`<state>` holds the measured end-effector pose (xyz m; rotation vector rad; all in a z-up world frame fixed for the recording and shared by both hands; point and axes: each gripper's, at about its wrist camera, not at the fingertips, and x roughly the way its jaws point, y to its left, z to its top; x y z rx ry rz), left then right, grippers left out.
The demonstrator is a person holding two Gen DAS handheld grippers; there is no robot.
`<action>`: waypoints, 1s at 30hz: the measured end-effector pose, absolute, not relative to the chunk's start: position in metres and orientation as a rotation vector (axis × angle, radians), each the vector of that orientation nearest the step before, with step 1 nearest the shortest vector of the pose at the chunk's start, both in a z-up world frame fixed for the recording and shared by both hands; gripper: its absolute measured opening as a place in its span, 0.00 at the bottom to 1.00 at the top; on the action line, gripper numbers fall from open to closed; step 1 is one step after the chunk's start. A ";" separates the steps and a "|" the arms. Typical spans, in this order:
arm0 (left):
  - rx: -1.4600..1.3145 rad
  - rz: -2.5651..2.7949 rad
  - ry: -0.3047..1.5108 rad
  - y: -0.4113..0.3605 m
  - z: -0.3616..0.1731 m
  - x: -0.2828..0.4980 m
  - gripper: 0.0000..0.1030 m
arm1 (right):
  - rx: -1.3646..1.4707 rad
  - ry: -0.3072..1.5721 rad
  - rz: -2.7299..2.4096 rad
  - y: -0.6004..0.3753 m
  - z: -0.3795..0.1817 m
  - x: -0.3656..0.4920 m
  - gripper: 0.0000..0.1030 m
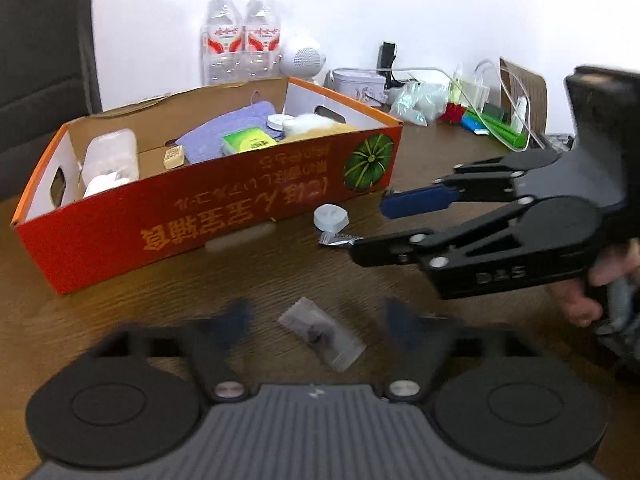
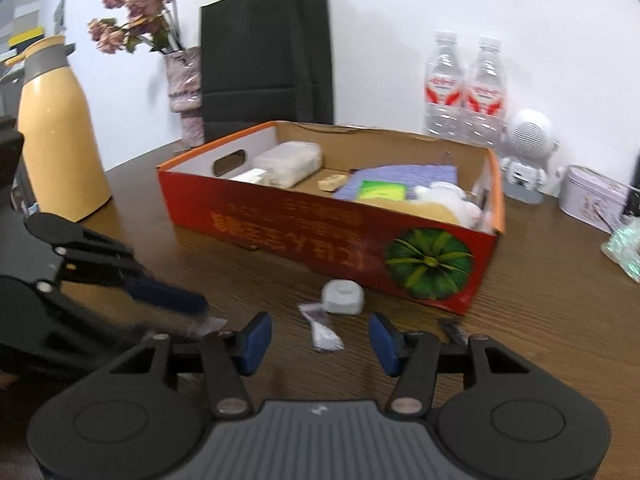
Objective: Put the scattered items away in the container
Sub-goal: 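Grasp the clear sachet with the left tool while the right tool grasps the silver-wrapped candy, then carry the sachet and silver candy into the box and open both tools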
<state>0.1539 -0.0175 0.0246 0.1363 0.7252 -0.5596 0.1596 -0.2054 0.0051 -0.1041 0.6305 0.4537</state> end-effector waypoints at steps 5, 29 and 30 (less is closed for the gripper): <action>0.045 -0.491 0.799 -0.016 0.022 0.164 0.40 | -0.089 0.677 0.410 -0.197 -0.006 0.180 0.19; 0.079 -0.218 0.816 -0.034 0.025 0.128 0.36 | -0.120 0.660 0.390 -0.193 -0.011 0.158 0.12; 0.080 -0.216 0.815 -0.033 0.026 0.128 0.36 | -0.120 0.660 0.390 -0.193 -0.011 0.158 0.12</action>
